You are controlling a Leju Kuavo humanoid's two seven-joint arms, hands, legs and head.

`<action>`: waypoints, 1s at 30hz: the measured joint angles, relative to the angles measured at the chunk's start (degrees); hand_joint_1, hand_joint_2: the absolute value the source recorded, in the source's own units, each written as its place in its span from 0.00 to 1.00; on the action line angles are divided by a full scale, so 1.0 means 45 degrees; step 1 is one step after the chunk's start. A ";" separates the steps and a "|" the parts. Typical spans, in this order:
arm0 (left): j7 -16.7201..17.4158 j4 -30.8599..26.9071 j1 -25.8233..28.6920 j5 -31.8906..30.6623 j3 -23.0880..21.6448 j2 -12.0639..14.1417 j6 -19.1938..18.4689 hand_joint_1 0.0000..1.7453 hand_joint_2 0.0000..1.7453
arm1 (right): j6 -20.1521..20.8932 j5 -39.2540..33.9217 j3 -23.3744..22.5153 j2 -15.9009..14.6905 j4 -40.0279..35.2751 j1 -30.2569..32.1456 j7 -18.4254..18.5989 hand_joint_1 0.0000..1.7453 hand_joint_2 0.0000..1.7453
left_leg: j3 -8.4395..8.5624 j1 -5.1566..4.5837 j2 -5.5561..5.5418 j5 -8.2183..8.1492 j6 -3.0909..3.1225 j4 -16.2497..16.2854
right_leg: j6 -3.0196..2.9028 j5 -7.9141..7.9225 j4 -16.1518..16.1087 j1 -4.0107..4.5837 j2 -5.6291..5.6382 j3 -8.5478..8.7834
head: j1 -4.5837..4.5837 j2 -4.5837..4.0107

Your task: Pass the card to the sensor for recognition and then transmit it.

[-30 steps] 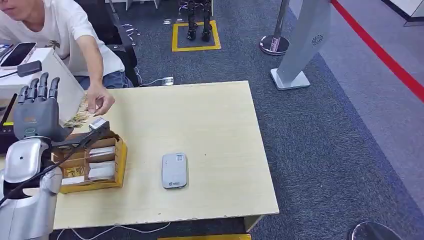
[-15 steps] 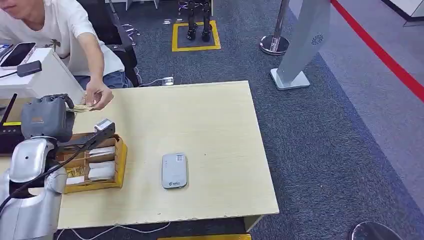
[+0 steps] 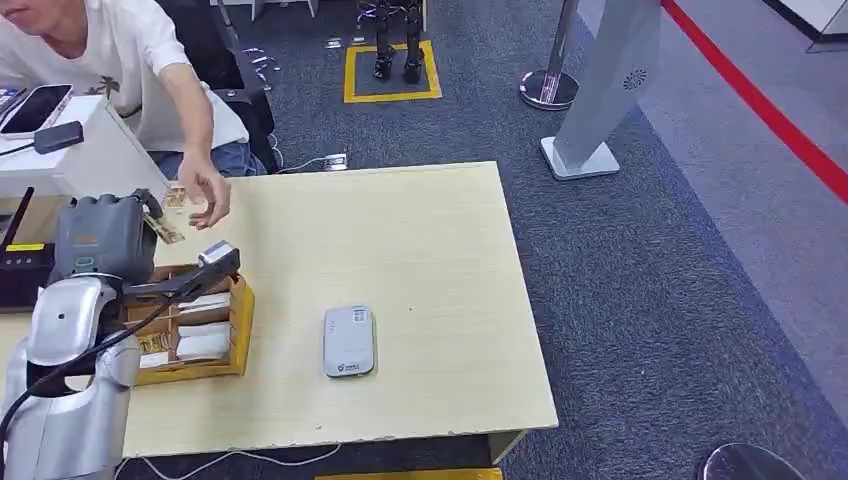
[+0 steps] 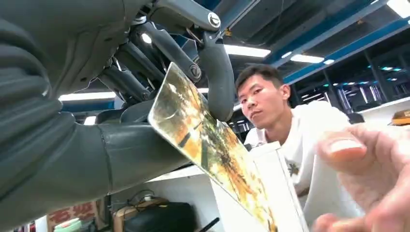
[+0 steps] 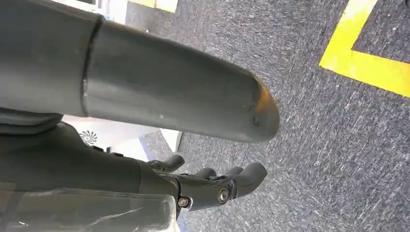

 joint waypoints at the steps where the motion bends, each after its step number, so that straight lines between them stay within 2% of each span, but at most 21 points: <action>1: -0.0057 0.0000 0.0003 0.0000 0.0000 -0.0029 0.0010 1.00 1.00 | -0.0015 0.0000 0.0000 0.0000 0.0000 0.0000 0.0000 0.00 0.00 | 0.0000 0.0000 0.0000 0.0000 0.0000 0.0000 | 0.0000 0.0000 0.0000 0.0000 0.0000 0.0000 | 0.0000 0.0000; 8: -0.0233 0.0112 0.0109 0.0010 -0.0156 -0.0433 0.0204 1.00 1.00 | -0.0024 0.0000 0.0015 0.0000 0.0005 -0.0004 -0.0024 0.00 0.00 | 0.0000 -0.0002 -0.0001 -0.0001 0.0001 0.0000 | 0.0000 0.0000 0.0000 -0.0001 -0.0001 0.0000 | 0.0000 0.0000; 19: -0.0354 0.0705 0.1167 0.0316 -0.1302 -0.2138 0.0981 1.00 1.00 | -0.0024 0.0000 0.0141 0.0000 0.0058 -0.0047 -0.0078 0.00 0.00 | -0.0003 -0.0007 -0.0001 -0.0010 0.0011 0.0003 | 0.0002 -0.0001 -0.0008 -0.0005 -0.0002 0.0000 | 0.0000 0.0000; 26: -0.0393 0.1292 0.1445 0.0520 -0.1627 -0.2764 0.1171 1.00 1.00 | -0.0034 0.0000 0.0257 0.0000 0.0058 -0.0058 -0.0078 0.00 0.00 | 0.0000 -0.0004 -0.0001 -0.0010 0.0011 0.0003 | 0.0002 -0.0001 -0.0007 -0.0004 -0.0003 0.0000 | -0.0005 0.0000; 30: -0.0335 0.1822 0.1734 0.0500 -0.1870 -0.3400 0.1613 1.00 1.00 | -0.0034 0.0000 0.0301 0.0000 0.0058 -0.0066 -0.0024 0.00 0.00 | -0.0006 -0.0006 -0.0002 -0.0010 0.0011 0.0003 | 0.0003 -0.0002 -0.0008 -0.0004 -0.0003 0.0000 | 0.0000 0.0000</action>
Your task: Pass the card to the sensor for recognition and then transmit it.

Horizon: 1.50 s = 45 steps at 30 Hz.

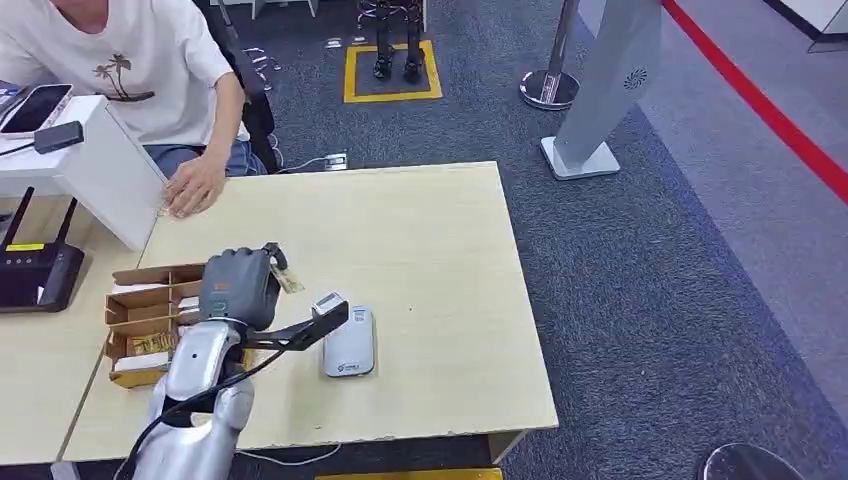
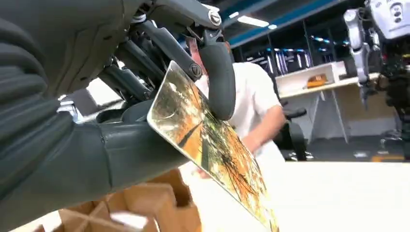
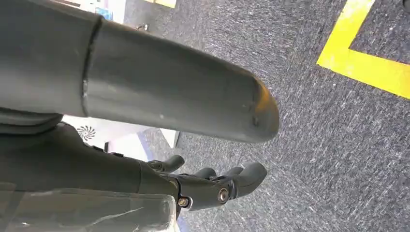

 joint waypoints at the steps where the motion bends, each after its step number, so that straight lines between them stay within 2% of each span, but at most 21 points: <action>1: 0.0005 0.0146 0.0053 0.0054 -0.0005 -0.0155 0.0092 1.00 1.00 | 0.0000 0.0000 0.0019 0.0000 0.0000 0.0000 0.0024 0.00 0.00 | 0.0000 -0.0002 0.0000 -0.0002 -0.0001 0.0000 | 0.0001 0.0000 0.0000 0.0000 0.0000 0.0000 | 0.0000 0.0000; 8: -0.0088 0.1253 0.0552 0.0340 -0.0005 -0.0999 0.0500 1.00 1.00 | 0.0005 0.0000 0.0117 0.0000 0.0000 0.0001 0.0170 0.00 0.00 | 0.0000 -0.0005 -0.0001 -0.0009 0.0007 0.0001 | 0.0002 -0.0001 -0.0003 -0.0002 -0.0003 0.0000 | 0.0000 0.0000; 19: -0.0238 0.2458 0.0625 0.0534 -0.0005 -0.1437 0.0675 1.00 1.00 | -0.0005 0.0000 0.0257 0.0000 0.0005 0.0005 0.0175 0.00 0.00 | 0.0000 -0.0001 -0.0001 -0.0008 0.0006 0.0001 | 0.0002 -0.0001 0.0000 -0.0001 -0.0003 0.0000 | 0.0000 0.0000; 45: -0.0277 0.3055 0.0842 0.0961 -0.0005 -0.1534 0.0650 1.00 1.00 | 0.0005 0.0000 0.0272 0.0000 0.0000 0.0006 0.0277 0.00 0.00 | 0.0000 -0.0002 -0.0001 -0.0008 0.0007 0.0001 | 0.0002 -0.0001 -0.0001 -0.0001 -0.0003 0.0000 | 0.0000 0.0000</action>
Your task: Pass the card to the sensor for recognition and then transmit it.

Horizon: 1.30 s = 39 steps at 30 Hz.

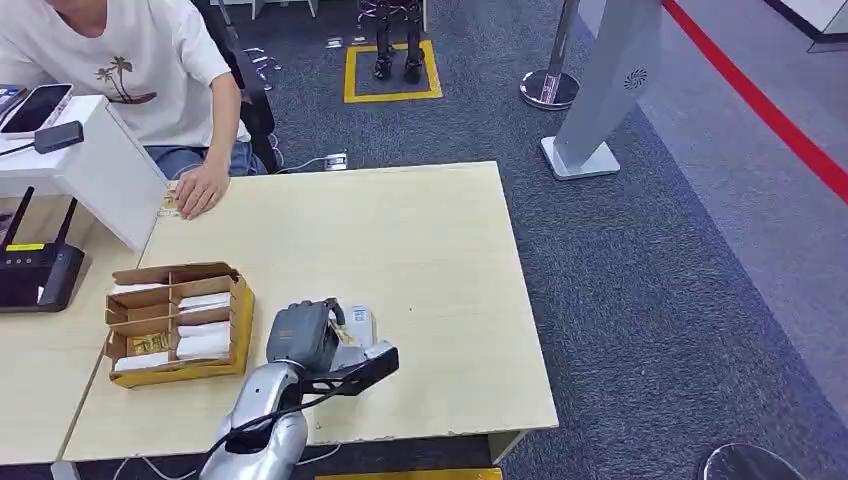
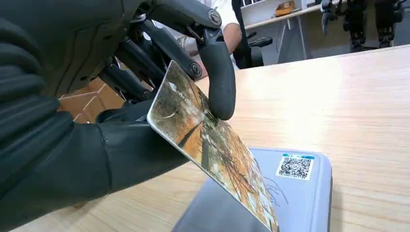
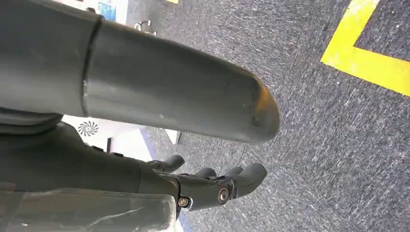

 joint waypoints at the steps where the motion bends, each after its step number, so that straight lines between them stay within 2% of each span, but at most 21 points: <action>1: 0.0000 0.0000 0.0008 0.0020 0.0000 0.0000 0.0000 1.00 1.00 | 0.0000 0.0000 0.0000 0.0000 0.0000 0.0000 0.0005 0.00 0.00 | 0.0000 0.0000 0.0000 0.0000 0.0000 0.0000 | 0.0000 0.0000 0.0000 0.0000 0.0000 0.0000 | 0.0000 0.0000; 16: -0.0068 0.0010 0.0065 0.0301 0.0000 0.0000 -0.0145 1.00 1.00 | 0.0000 0.0000 0.0000 0.0000 0.0000 -0.0001 -0.0010 0.00 0.00 | 0.0001 0.0000 0.0000 0.0000 0.0000 0.0000 | 0.0000 0.0000 0.0000 0.0000 0.0000 0.0000 | 0.0000 0.0000; 39: -0.0087 0.0923 0.0126 0.0321 -0.0024 0.0000 -0.0223 1.00 1.00 | 0.0015 0.0000 0.0000 0.0000 0.0000 -0.0002 -0.0024 0.00 0.00 | 0.0003 0.0000 0.0000 0.0000 0.0000 0.0000 | 0.0000 0.0000 0.0000 0.0000 0.0000 0.0002 | 0.0000 0.0000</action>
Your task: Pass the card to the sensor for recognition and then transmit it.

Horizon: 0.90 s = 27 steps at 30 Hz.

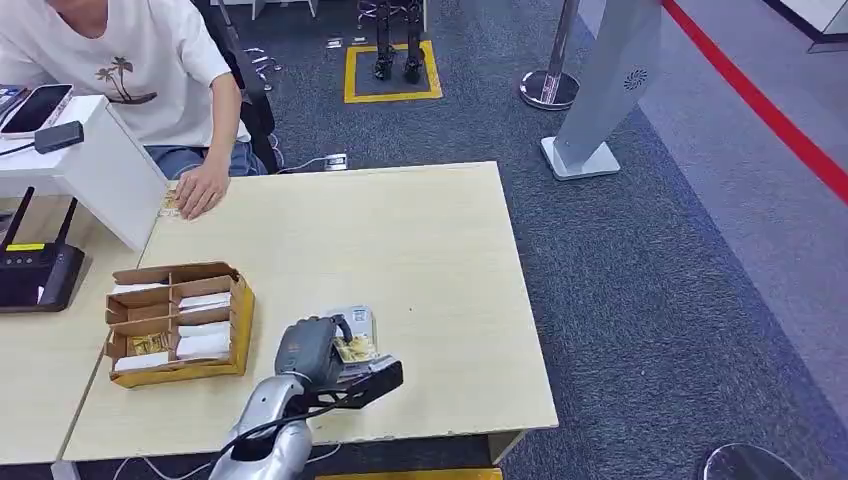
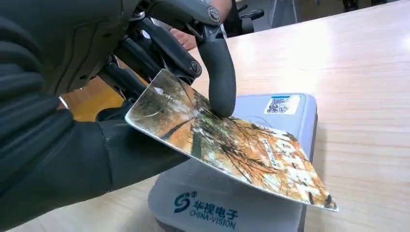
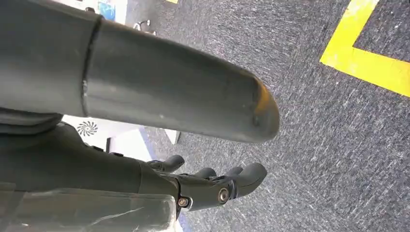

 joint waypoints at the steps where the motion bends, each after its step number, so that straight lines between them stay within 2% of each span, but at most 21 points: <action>1: 0.0000 0.0024 0.0005 0.0000 -0.0010 0.0005 0.0048 1.00 1.00 | 0.0000 0.0000 0.0000 0.0000 0.0000 0.0000 0.0000 0.00 0.00 | 0.0000 0.0000 0.0000 0.0000 0.0000 0.0000 | 0.0000 0.0000 0.0000 0.0000 0.0000 0.0000 | 0.0000 0.0000; 5: 0.0156 -0.0015 0.0006 0.0009 -0.0010 0.0029 0.0311 1.00 1.00 | 0.0000 0.0000 0.0000 0.0000 0.0000 0.0003 0.0005 0.00 0.00 | 0.0000 0.0001 0.0000 0.0000 0.0000 0.0000 | 0.0000 0.0000 0.0001 0.0000 0.0000 0.0001 | 0.0000 0.0000; 9: 0.0519 -0.0983 -0.0021 -0.0015 0.0101 0.0131 0.0268 1.00 1.00 | 0.0034 0.0000 0.0000 0.0000 0.0005 0.0008 -0.0005 0.00 0.00 | -0.0002 0.0003 0.0000 0.0001 -0.0001 0.0000 | 0.0000 0.0000 0.0003 0.0001 0.0000 0.0001 | 0.0000 0.0000; 13: 0.0535 -0.2557 -0.0451 -0.0253 0.0935 0.0330 -0.0194 1.00 1.00 | 0.0039 0.0000 0.0019 0.0000 0.0005 0.0042 -0.0058 0.00 0.00 | -0.0003 0.0006 -0.0001 0.0005 0.0000 0.0000 | -0.0001 0.0000 0.0009 0.0003 -0.0001 0.0001 | 0.0000 0.0000; 18: 0.0496 -0.3850 -0.1359 -0.0462 0.2274 0.0810 -0.0525 1.00 1.00 | 0.0049 0.0000 0.0073 0.0000 0.0005 0.0072 -0.0097 0.00 0.00 | 0.0000 0.0009 -0.0001 0.0011 -0.0007 -0.0001 | -0.0002 0.0001 0.0012 0.0005 0.0000 0.0001 | -0.0005 0.0000; 21: 0.0379 -0.4245 -0.1648 -0.0535 0.2759 0.0972 -0.0641 1.00 1.00 | 0.0053 0.0000 0.0092 -0.0005 0.0005 0.0068 -0.0097 0.00 0.00 | -0.0001 0.0007 -0.0002 0.0012 -0.0008 -0.0001 | -0.0002 0.0000 0.0013 0.0006 -0.0001 0.0001 | 0.0000 0.0000; 27: 0.0364 -0.4571 -0.1746 -0.0676 0.3065 0.1098 -0.0588 1.00 1.00 | 0.0053 0.0000 0.0107 -0.0005 0.0005 0.0067 -0.0112 0.00 0.00 | -0.0006 -0.0001 -0.0004 0.0010 -0.0005 -0.0001 | -0.0001 0.0000 0.0008 0.0005 -0.0003 0.0002 | 0.0000 0.0000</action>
